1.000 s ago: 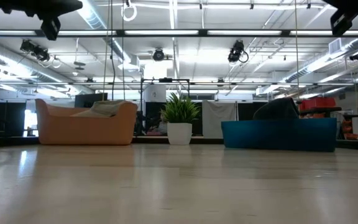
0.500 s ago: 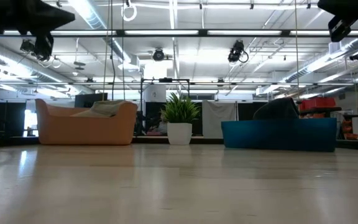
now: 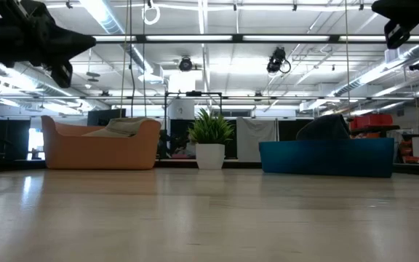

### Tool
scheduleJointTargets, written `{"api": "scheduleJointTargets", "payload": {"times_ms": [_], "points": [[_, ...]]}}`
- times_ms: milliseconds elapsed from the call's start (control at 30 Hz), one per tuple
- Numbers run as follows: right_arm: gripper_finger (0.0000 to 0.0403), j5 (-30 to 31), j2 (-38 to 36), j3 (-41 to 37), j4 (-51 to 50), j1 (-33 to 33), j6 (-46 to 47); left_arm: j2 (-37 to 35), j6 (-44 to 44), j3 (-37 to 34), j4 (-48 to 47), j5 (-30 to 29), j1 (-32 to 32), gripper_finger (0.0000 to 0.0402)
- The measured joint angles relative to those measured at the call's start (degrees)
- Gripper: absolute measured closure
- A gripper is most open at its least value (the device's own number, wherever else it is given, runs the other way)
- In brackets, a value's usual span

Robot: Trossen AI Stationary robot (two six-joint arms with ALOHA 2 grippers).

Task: Pick & Place hat
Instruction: Return to Home Position

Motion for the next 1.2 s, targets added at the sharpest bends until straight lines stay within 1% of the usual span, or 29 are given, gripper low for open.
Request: {"api": "scheduleJointTargets", "payload": {"times_ms": [200,433,567,633,700,767,900,1000,1100,1200], "points": [[0.0403,0.0,0.0,0.0,0.0,0.0,-1.3,0.0,0.0,-2.4,2.5,0.2,0.0,0.0400],[0.0403,-0.1,0.0,0.0,-0.1,0.0,-1.3,0.0,1.4,-2.5,1.7,3.0,0.0,0.0400],[0.0403,-0.1,0.0,-0.6,0.1,0.0,-1.3,0.0,3.0,-2.5,1.6,3.0,0.0,0.0400],[0.0403,-0.2,0.0,-2.2,0.2,0.0,-0.9,0.0,1.0,-2.5,1.6,2.2,0.0,0.0399],[0.0403,-0.2,0.0,-4.3,2.2,0.0,0.0,0.0,-3.0,-2.5,1.5,0.4,0.0,0.0399],[0.0403,-1.7,0.0,-6.5,4.8,0.0,0.1,0.1,-5.1,-2.5,1.4,-0.8,0.0,0.0399],[0.0403,-5.9,0.0,-11.0,11.3,0.0,0.6,0.1,-6.2,-2.6,1.4,-1.5,0.0,0.0399],[0.0403,-8.0,0.0,-13.9,16.0,0.0,2.3,0.1,-6.0,-2.6,1.4,-1.9,0.0,0.0399],[0.0403,-9.1,0.0,-16.5,19.1,0.0,3.5,0.1,-6.0,-2.6,1.4,-2.0,0.0,0.0399],[0.0403,-9.2,0.0,-18.5,20.2,0.0,3.7,0.1,-6.0,-2.6,1.4,-2.0,0.0,0.0399]]}}
